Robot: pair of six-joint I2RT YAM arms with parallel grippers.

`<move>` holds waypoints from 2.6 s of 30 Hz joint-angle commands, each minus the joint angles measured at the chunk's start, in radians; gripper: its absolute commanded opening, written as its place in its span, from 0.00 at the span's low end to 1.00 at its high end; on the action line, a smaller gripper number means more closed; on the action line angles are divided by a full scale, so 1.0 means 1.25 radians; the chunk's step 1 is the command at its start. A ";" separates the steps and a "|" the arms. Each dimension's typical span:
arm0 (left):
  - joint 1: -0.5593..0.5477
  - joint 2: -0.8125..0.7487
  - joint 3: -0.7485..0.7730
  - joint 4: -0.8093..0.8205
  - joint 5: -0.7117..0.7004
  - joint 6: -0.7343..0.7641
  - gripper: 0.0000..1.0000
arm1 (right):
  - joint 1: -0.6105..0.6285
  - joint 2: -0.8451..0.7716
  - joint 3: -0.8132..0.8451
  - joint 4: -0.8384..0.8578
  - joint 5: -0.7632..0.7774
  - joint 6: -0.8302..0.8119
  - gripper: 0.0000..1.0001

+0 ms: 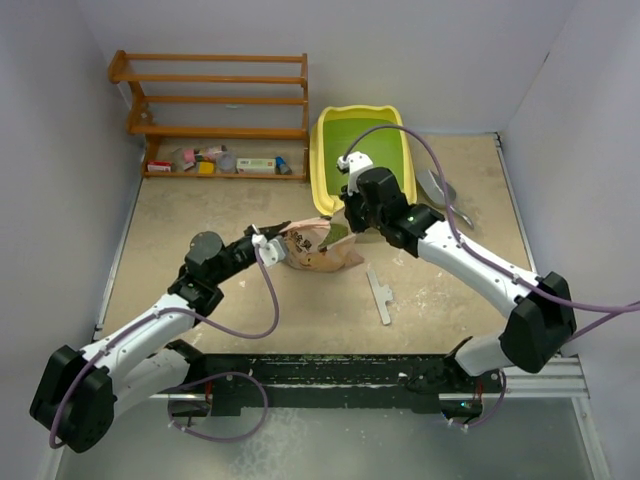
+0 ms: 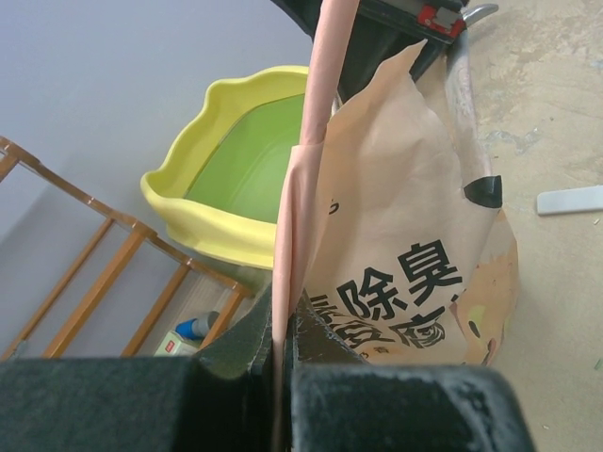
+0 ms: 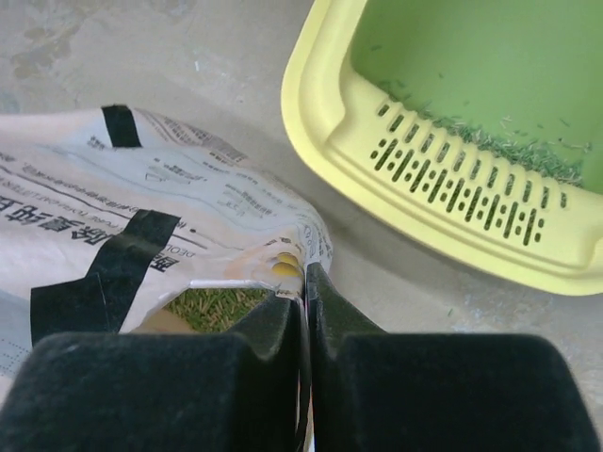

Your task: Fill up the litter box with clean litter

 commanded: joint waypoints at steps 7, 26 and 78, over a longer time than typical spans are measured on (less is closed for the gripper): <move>0.000 0.050 0.125 0.068 -0.064 -0.091 0.22 | -0.032 -0.068 0.126 -0.061 -0.014 0.050 0.70; 0.000 -0.104 0.265 -0.291 -0.435 -0.428 0.49 | -0.590 0.047 0.136 -0.238 -0.156 0.328 0.72; 0.000 0.020 0.487 -0.508 -0.089 -0.480 0.67 | -0.354 -0.191 0.149 -0.310 -0.010 0.104 0.00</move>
